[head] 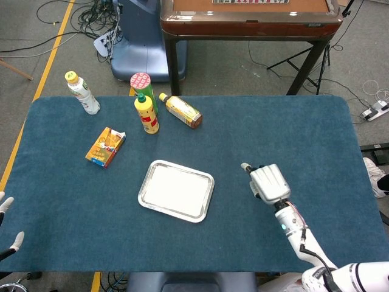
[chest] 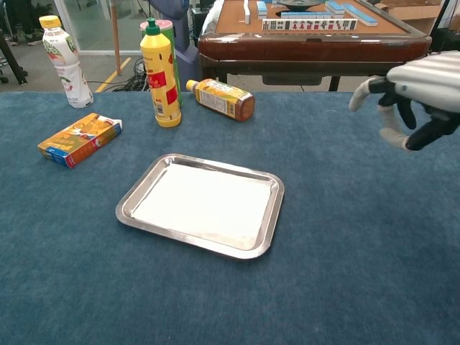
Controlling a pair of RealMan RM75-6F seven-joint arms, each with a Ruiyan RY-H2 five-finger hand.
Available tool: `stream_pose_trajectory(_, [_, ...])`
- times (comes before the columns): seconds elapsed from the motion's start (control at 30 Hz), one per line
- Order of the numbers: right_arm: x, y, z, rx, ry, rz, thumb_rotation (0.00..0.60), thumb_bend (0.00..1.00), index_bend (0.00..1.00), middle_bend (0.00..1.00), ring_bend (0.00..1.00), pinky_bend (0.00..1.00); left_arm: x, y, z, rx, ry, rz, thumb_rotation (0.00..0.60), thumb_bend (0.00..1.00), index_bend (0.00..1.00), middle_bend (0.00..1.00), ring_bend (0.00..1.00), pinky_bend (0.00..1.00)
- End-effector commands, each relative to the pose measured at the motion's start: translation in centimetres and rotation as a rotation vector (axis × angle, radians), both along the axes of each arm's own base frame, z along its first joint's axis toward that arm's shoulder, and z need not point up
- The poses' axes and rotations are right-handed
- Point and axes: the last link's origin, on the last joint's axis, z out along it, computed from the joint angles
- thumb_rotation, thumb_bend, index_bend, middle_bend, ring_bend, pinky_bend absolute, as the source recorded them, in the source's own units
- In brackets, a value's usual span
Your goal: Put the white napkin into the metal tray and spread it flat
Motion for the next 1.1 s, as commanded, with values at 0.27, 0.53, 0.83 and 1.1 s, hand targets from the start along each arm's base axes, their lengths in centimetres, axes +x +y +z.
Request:
stream_pose_trajectory(0.27, [-4.9,3.8,5.0,-0.172,0.003,-0.075,0.600,0.44,0.14,0.19,0.13,0.37,0.5,1.0,-0.6,-0.018,-0.007,-0.024,0.600,0.29,0.11,0.03,0.01,0.00])
stream_pose_trajectory(0.53, [-7.6,6.9,7.5,-0.273,0.007,-0.137,0.600,0.31,0.12,0.18,0.12,0.33,0.9,1.5,-1.0,-0.030,-0.011,-0.041,0.600,0.29,0.11,0.03,0.01,0.00])
stream_pose_trajectory(0.83, [-9.0,10.0,8.3,-0.300,-0.023,-0.158,0.600,0.09,0.12,0.15,0.08,0.27,1.6,1.8,-1.2,-0.039,-0.012,-0.069,0.600,0.29,0.11,0.03,0.01,0.00])
stream_pose_trajectory(1.1, [-9.3,10.3,8.5,-0.304,-0.022,-0.148,0.600,0.09,0.12,0.15,0.08,0.26,1.8,1.6,-1.4,-0.042,-0.012,-0.070,0.600,0.29,0.11,0.03,0.01,0.00])
